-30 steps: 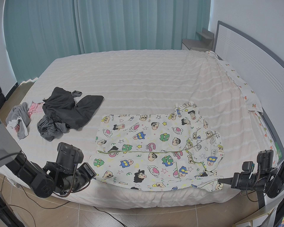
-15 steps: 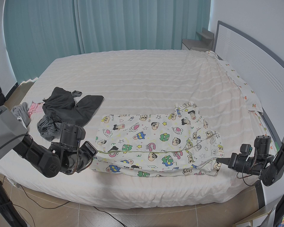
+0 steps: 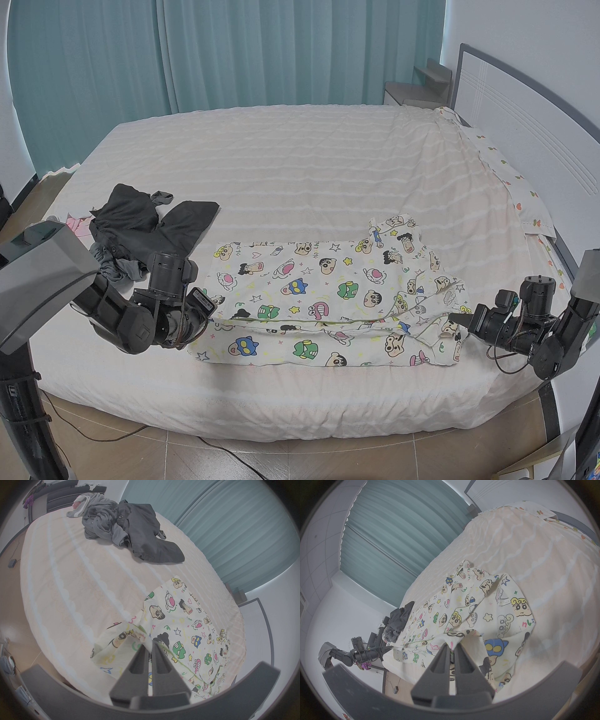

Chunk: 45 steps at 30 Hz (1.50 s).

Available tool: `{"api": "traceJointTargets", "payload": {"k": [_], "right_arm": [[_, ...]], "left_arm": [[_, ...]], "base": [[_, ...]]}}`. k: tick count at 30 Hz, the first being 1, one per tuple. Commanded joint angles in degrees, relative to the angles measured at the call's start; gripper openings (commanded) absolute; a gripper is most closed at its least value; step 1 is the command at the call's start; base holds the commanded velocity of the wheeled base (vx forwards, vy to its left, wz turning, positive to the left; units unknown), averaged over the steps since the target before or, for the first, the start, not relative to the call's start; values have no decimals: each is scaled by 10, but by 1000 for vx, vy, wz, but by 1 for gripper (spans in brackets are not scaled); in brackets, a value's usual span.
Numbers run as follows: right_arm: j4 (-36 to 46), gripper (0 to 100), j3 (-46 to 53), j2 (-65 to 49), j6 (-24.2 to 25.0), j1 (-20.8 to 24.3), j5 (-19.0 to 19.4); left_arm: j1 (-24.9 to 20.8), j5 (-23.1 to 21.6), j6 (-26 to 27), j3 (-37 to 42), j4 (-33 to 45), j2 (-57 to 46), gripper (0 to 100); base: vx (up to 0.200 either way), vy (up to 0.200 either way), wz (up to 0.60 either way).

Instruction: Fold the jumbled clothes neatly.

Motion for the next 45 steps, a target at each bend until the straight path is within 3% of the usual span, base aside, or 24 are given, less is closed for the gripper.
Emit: {"api": "traceJointTargets", "payload": {"k": [1,14,15,17,18,28,30,36,40,42,44,45], "right_arm": [[-21,0,-12,38,10,1,-6],[-87,0,-30,105,43,-5,-7],[-88,0,-35,110,43,-7,-7],[-88,0,-38,112,43,-9,-7],[-88,100,-39,113,43,-9,-7],[-90,100,-41,97,44,-25,-21],[-87,100,-37,66,44,-38,-40],[-83,100,5,4,45,-45,-51],[-86,100,71,-47,113,-9,-75],[-86,100,74,-52,136,3,-84],[-82,100,76,-51,199,48,-125],[-82,100,76,-42,202,62,-138]], "left_arm": [[-1,0,0,-30,6,33,0],[4,0,-4,-104,28,82,0],[5,0,-4,-108,28,86,100],[6,0,-4,-110,28,91,100],[6,0,-4,-110,28,93,100],[13,5,-19,-117,24,83,100],[27,3,-20,-112,26,49,100],[52,-27,-21,-70,30,-36,100],[77,-122,-22,48,30,-173,100],[78,-137,-22,69,29,-192,100],[82,-184,-22,155,26,-255,100],[82,-200,-24,178,26,-271,100]], "base": [[0,0,0],[0,0,0],[0,0,0],[0,0,0],[0,0,0],[0,0,0],[0,0,0],[0,0,0],[0,0,0],[0,0,0],[0,0,0],[0,0,0]]}}
